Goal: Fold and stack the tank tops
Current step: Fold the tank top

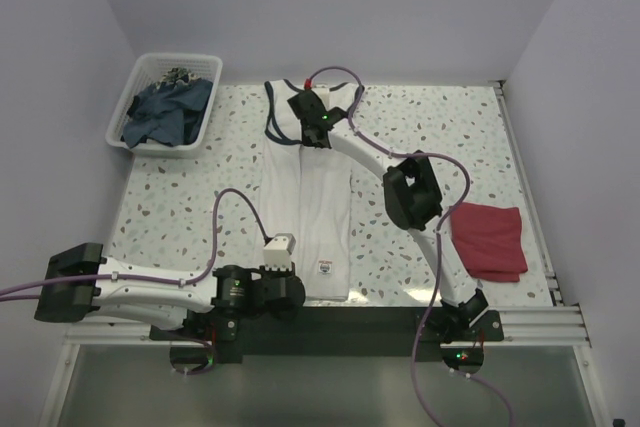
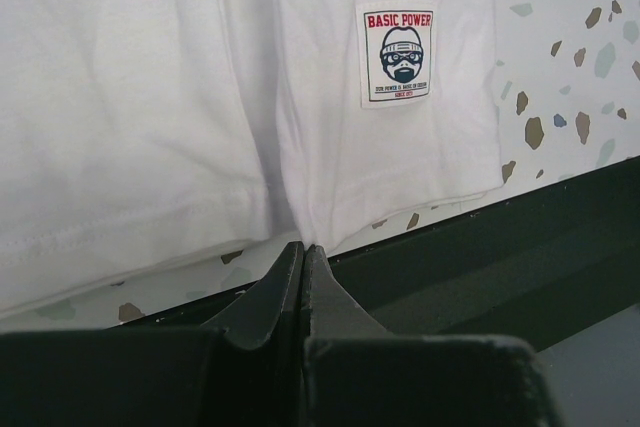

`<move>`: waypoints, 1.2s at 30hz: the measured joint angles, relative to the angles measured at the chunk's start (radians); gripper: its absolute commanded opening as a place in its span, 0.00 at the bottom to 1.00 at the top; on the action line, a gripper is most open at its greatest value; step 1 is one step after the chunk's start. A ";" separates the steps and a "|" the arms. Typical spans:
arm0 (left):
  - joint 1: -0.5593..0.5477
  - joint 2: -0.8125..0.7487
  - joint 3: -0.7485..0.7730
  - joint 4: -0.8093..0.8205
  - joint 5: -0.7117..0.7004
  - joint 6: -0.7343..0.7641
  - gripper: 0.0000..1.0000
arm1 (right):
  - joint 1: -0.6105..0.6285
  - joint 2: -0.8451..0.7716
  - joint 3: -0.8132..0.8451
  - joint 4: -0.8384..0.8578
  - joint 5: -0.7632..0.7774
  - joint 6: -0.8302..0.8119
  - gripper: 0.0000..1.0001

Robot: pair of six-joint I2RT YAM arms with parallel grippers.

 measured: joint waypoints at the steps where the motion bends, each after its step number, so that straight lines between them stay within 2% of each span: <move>1: 0.000 0.000 0.000 0.000 0.000 0.000 0.00 | 0.000 0.004 0.001 -0.006 0.013 -0.002 0.25; 9: -0.002 0.005 0.000 0.003 0.000 0.000 0.00 | 0.000 0.018 0.002 -0.034 0.070 -0.018 0.26; 20: -0.002 0.011 0.000 0.007 0.000 0.000 0.00 | 0.000 0.069 0.027 -0.041 0.070 -0.019 0.29; 23: -0.002 0.013 0.000 0.007 0.000 0.000 0.00 | 0.001 0.076 0.031 -0.041 0.070 -0.019 0.22; 24: -0.002 0.014 0.000 0.007 0.000 0.000 0.00 | 0.001 0.076 0.031 -0.040 0.070 -0.019 0.14; 27: -0.002 0.016 0.000 0.008 0.000 0.000 0.00 | 0.002 0.076 0.031 -0.038 0.070 -0.020 0.01; 36: -0.002 0.019 0.000 0.011 0.000 0.000 0.00 | 0.001 0.065 -0.004 -0.014 0.072 -0.018 0.00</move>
